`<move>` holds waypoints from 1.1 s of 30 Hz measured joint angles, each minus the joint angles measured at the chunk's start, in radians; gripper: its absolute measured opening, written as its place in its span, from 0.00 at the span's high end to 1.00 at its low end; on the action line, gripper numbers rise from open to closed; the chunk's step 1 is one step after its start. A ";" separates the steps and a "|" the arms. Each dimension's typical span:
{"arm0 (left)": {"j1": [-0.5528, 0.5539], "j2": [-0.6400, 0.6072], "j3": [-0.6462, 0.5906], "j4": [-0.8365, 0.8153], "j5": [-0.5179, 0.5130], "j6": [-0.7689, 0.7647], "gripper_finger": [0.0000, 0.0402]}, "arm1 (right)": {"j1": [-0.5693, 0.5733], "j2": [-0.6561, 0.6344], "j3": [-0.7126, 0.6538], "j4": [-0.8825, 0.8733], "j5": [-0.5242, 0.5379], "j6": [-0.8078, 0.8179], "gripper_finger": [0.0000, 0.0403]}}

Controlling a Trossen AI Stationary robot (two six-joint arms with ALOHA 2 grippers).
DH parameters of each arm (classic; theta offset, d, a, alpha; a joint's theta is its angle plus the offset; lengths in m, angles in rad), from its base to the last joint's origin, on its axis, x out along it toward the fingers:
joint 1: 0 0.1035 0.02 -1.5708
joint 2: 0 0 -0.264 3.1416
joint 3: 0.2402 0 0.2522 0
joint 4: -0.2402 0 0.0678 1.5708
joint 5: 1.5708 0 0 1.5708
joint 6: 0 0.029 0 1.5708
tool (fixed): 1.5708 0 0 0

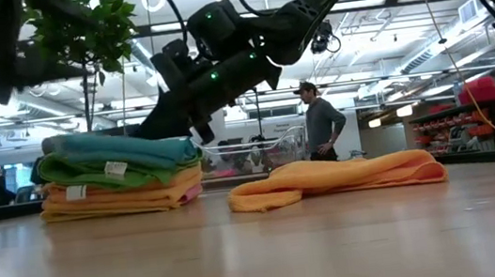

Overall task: Fold microfiber towels
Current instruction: Stack the folded blue microfiber cloth on top of the folded green microfiber cloth

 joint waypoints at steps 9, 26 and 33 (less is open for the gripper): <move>0.205 -0.101 0.063 -0.116 0.402 0.171 0.33 | 0.007 -0.096 0.000 -0.118 0.021 -0.041 1.00; 0.477 -0.102 0.064 -0.245 1.023 0.359 0.97 | -0.097 -0.063 -0.001 -0.110 0.099 -0.053 1.00; 0.521 -0.102 0.058 -0.303 1.119 0.368 0.98 | -0.112 -0.023 0.003 -0.085 0.115 -0.044 1.00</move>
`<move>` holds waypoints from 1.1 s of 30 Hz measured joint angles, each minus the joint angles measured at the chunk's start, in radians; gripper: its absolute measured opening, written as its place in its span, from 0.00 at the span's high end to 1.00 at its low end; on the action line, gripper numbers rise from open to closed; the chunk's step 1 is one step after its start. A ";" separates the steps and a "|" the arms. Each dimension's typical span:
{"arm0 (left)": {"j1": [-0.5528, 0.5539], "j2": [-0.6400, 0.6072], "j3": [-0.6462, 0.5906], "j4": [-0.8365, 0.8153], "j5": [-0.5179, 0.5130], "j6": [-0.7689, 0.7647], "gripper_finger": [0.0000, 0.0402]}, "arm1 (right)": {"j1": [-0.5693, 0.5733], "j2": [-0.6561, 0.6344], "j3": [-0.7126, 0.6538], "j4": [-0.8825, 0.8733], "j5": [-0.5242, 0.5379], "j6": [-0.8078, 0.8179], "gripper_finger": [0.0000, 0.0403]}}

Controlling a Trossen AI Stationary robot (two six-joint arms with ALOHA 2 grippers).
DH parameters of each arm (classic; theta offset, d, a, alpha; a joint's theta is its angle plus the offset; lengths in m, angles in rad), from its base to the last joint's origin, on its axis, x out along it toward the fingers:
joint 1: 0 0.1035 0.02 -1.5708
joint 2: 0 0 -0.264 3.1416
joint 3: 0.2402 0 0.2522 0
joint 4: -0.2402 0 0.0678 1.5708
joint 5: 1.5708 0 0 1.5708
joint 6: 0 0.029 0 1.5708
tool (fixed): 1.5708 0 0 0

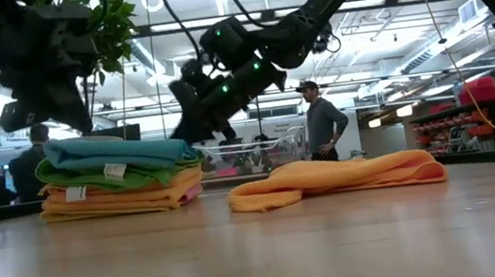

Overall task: Fold microfiber towels
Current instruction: Stack the folded blue microfiber cloth on top of the folded green microfiber cloth, then fold the orange microfiber cloth

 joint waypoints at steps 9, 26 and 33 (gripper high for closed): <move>0.048 0.014 -0.090 -0.022 0.031 -0.035 0.98 | -0.009 0.013 -0.003 -0.015 0.038 0.014 1.00; 0.099 0.010 -0.101 -0.030 -0.010 -0.038 0.98 | -0.006 -0.024 -0.004 -0.090 0.084 -0.060 1.00; 0.084 0.010 0.037 -0.103 -0.009 0.056 0.96 | -0.005 -0.133 -0.003 -0.102 0.096 -0.131 1.00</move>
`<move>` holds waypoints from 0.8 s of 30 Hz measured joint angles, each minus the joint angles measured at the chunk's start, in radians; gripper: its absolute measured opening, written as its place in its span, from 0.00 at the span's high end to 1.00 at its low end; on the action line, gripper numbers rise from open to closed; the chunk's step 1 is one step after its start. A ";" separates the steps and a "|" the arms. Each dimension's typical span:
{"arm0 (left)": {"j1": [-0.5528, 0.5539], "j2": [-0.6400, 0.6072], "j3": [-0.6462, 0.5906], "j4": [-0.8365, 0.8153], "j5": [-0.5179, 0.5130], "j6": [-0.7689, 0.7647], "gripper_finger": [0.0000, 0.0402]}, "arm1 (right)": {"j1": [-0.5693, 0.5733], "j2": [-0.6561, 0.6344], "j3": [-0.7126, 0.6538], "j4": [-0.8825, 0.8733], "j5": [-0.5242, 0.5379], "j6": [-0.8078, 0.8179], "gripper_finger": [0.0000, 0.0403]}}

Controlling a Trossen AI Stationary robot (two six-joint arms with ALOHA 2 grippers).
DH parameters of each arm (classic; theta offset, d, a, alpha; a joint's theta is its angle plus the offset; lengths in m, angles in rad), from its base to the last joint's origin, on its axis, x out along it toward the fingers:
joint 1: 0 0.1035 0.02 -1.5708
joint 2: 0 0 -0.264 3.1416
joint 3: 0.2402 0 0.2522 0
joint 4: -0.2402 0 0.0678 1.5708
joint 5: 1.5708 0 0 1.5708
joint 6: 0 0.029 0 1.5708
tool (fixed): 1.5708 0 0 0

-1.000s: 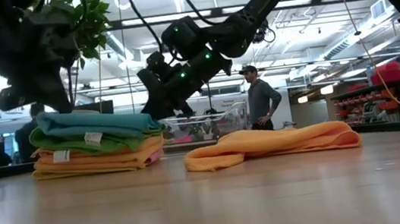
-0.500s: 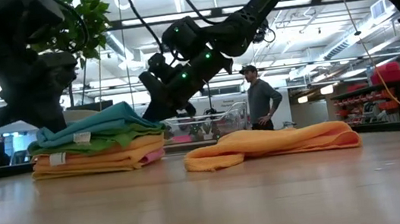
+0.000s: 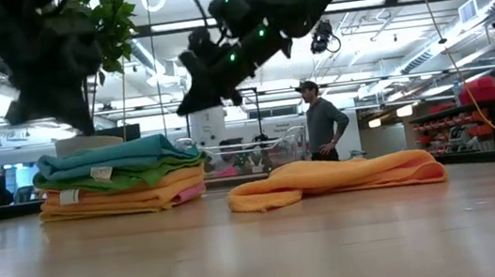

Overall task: Fold microfiber towels
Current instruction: Fold the orange microfiber cloth

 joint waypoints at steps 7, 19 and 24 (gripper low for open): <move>0.003 0.000 0.132 -0.157 -0.039 0.197 0.99 | 0.124 -0.009 0.000 -0.080 -0.146 0.031 1.00; 0.169 0.050 0.049 0.175 0.005 0.401 0.97 | 0.293 -0.155 -0.029 -0.617 -0.078 -0.005 1.00; 0.139 0.101 0.048 0.403 0.017 0.588 0.96 | 0.273 -0.359 -0.292 -0.633 -0.022 0.211 1.00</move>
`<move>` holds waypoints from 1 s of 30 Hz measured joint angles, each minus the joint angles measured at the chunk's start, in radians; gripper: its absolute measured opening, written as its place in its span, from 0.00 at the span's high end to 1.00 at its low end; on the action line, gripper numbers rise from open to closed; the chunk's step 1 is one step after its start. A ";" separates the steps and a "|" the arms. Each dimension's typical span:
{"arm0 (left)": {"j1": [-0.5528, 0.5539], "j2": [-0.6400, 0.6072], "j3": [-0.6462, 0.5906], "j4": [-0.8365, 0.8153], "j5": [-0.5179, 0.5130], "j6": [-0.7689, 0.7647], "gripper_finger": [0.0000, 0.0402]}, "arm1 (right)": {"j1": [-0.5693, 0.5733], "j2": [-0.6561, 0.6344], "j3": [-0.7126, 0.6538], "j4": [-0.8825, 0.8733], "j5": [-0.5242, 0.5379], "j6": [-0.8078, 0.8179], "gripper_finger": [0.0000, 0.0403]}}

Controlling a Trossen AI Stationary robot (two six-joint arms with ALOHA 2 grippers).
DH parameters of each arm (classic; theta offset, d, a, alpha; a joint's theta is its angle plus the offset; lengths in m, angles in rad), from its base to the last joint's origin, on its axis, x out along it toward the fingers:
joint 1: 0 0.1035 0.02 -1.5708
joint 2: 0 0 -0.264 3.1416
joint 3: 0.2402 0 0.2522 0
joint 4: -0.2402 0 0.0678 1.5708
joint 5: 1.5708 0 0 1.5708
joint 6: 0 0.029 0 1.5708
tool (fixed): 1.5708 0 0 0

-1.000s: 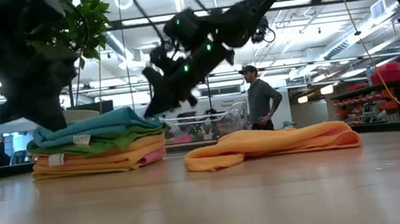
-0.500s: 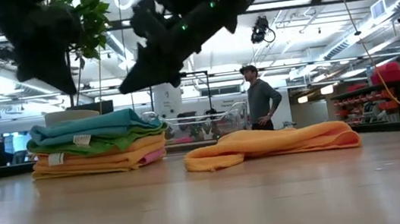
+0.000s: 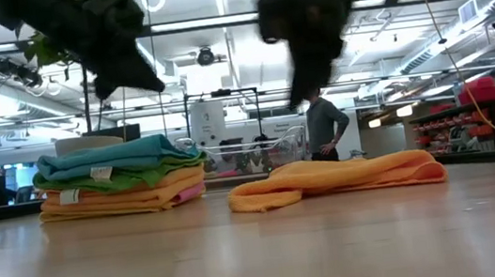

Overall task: Fold microfiber towels
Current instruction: Fold the orange microfiber cloth

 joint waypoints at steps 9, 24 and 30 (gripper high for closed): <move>-0.056 0.127 0.001 0.222 0.180 0.265 0.89 | 0.131 -0.185 -0.333 0.371 0.036 0.347 0.83; -0.187 0.175 0.000 0.209 0.202 0.299 0.46 | 0.343 0.288 0.095 0.249 0.252 0.310 0.55; -0.205 0.175 0.000 0.206 0.200 0.260 0.45 | 0.323 0.358 0.095 0.265 0.265 0.316 0.55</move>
